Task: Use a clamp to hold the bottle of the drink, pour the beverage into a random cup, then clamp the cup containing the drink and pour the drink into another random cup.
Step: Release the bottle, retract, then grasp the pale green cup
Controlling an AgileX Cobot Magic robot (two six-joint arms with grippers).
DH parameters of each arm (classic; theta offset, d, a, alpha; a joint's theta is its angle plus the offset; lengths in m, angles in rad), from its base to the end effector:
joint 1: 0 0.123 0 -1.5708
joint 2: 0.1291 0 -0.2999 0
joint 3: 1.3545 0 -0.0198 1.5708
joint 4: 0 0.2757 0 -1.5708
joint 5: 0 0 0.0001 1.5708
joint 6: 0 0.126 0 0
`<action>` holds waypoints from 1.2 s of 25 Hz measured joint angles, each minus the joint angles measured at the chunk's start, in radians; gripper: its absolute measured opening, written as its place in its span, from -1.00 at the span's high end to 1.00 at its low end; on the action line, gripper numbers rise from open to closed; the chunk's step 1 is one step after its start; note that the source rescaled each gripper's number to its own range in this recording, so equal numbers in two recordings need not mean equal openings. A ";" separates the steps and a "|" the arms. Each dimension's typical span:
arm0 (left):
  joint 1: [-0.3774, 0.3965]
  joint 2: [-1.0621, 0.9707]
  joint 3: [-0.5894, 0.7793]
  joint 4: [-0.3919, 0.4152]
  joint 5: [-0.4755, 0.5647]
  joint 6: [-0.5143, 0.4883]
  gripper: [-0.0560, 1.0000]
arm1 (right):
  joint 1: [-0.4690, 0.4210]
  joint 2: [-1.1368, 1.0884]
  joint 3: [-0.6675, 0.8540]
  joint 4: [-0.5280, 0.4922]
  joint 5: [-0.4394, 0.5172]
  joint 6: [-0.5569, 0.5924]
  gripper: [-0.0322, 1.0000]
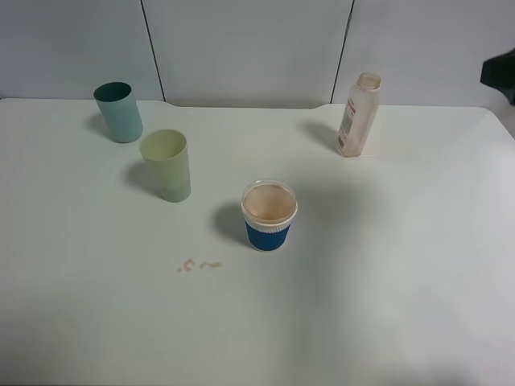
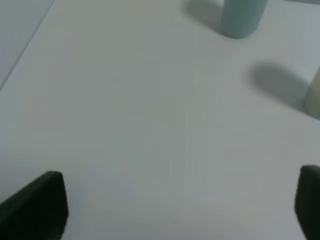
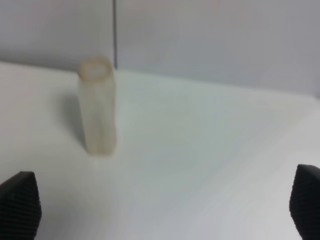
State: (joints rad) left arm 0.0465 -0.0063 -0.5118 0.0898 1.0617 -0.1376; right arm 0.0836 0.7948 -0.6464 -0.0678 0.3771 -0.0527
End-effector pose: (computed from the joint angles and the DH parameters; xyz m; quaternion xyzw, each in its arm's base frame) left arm 0.0301 0.0113 0.2776 -0.0801 0.8441 0.0207 0.5298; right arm 0.2092 0.0144 0.3117 -0.0773 0.8401 -0.0192 0.5365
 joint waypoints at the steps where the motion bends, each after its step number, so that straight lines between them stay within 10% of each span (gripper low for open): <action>1: 0.000 0.000 0.000 0.000 0.000 0.000 -0.53 | -0.004 -0.032 0.010 0.000 0.043 0.000 -1.00; 17: 0.000 0.000 0.000 0.000 0.000 0.000 -0.53 | -0.006 -0.380 0.022 0.009 0.592 0.082 -1.00; 30: 0.000 0.000 0.000 0.000 0.000 0.000 -0.53 | -0.006 -0.551 0.026 0.007 0.715 0.098 -1.00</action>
State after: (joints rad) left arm 0.0465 -0.0063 -0.5118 0.0898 1.0617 -0.1376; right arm 0.0773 0.2443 -0.6208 -0.0613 1.0925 0.0455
